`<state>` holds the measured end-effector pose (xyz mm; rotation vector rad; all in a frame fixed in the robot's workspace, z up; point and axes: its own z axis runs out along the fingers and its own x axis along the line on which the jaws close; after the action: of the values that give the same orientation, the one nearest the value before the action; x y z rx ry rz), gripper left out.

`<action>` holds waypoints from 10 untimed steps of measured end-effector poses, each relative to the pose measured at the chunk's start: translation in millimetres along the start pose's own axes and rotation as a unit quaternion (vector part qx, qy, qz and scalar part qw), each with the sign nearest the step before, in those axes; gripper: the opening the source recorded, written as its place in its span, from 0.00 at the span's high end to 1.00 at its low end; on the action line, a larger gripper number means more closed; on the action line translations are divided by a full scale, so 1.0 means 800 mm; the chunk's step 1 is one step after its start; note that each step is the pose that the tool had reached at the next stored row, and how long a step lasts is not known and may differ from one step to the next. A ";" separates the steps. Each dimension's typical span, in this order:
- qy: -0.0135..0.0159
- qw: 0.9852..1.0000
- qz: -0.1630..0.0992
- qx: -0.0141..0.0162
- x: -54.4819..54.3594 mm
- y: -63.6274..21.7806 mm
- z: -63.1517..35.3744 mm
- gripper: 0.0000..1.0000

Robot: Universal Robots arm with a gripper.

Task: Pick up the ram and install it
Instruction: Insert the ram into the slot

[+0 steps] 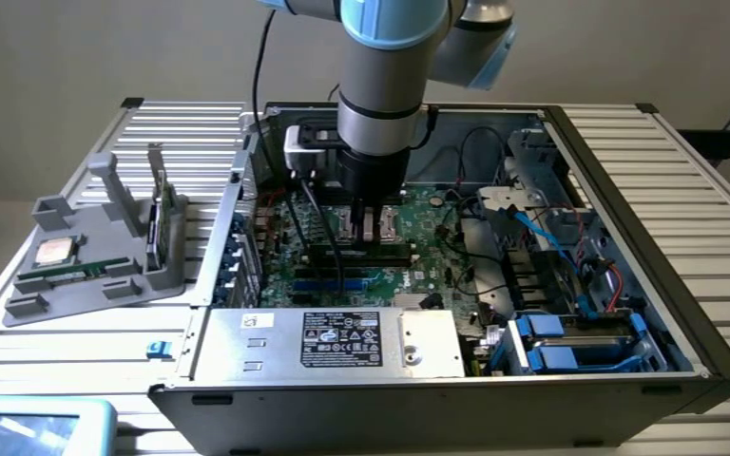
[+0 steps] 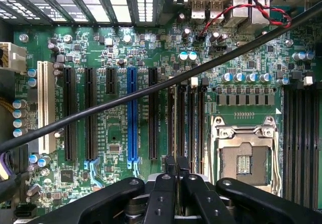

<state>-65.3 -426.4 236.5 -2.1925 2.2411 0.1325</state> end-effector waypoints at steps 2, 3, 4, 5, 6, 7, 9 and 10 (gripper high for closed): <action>0.000 1.000 0.000 0.000 0.000 0.000 0.000 0.89; 0.000 1.000 0.000 0.000 0.000 0.000 0.000 0.89; 0.000 1.000 0.000 0.000 0.000 0.000 0.000 0.89; 0.000 1.000 0.000 0.000 0.000 0.000 0.000 0.89; 0.000 1.000 -0.001 0.000 0.000 0.000 0.000 0.89; 0.000 1.000 -0.002 0.000 0.000 0.000 0.000 0.89; 0.000 1.000 -0.002 0.000 0.000 0.000 0.000 0.89; 0.000 1.000 -0.002 0.000 0.000 0.000 0.000 0.89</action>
<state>-65.4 -426.5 236.3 -2.1965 2.2373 0.1325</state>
